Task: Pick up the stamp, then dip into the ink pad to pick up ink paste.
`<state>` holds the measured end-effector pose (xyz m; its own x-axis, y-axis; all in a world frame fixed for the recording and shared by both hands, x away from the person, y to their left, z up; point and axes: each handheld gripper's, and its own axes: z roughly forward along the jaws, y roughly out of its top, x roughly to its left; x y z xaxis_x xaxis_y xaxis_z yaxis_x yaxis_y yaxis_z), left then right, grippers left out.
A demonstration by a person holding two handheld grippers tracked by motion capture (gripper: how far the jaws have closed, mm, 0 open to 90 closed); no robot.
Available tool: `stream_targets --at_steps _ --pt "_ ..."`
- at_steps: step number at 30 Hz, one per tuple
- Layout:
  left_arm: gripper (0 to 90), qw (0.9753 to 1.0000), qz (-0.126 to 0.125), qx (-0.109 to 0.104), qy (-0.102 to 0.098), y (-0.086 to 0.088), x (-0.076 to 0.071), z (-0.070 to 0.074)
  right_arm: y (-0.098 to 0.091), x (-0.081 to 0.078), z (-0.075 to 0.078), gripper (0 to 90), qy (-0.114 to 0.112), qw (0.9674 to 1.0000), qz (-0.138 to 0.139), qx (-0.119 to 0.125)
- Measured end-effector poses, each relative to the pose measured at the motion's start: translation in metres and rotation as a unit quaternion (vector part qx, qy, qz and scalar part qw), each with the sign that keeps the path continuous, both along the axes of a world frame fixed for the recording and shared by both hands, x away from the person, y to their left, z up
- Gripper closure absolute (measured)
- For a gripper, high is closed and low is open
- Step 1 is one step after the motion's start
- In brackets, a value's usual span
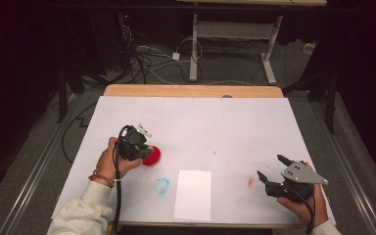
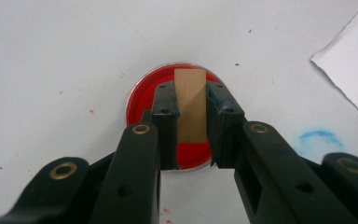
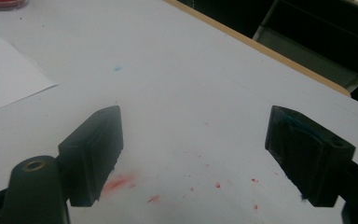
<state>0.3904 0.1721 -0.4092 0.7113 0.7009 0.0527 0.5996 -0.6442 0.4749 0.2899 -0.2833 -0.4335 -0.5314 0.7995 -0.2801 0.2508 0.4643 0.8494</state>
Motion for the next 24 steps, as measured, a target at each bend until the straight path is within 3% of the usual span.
stream_targets --at_steps 14,24 --pt "74.0 0.9997 -0.015 -0.004 -0.017 0.004 -0.008 0.010 -0.001 0.001 0.001 19.2 -0.003 1.0000 0.001 0.002" --pt "74.0 0.9993 -0.016 -0.019 -0.029 0.009 -0.015 0.025 0.001 0.001 0.000 19.2 0.000 1.0000 0.006 0.002"
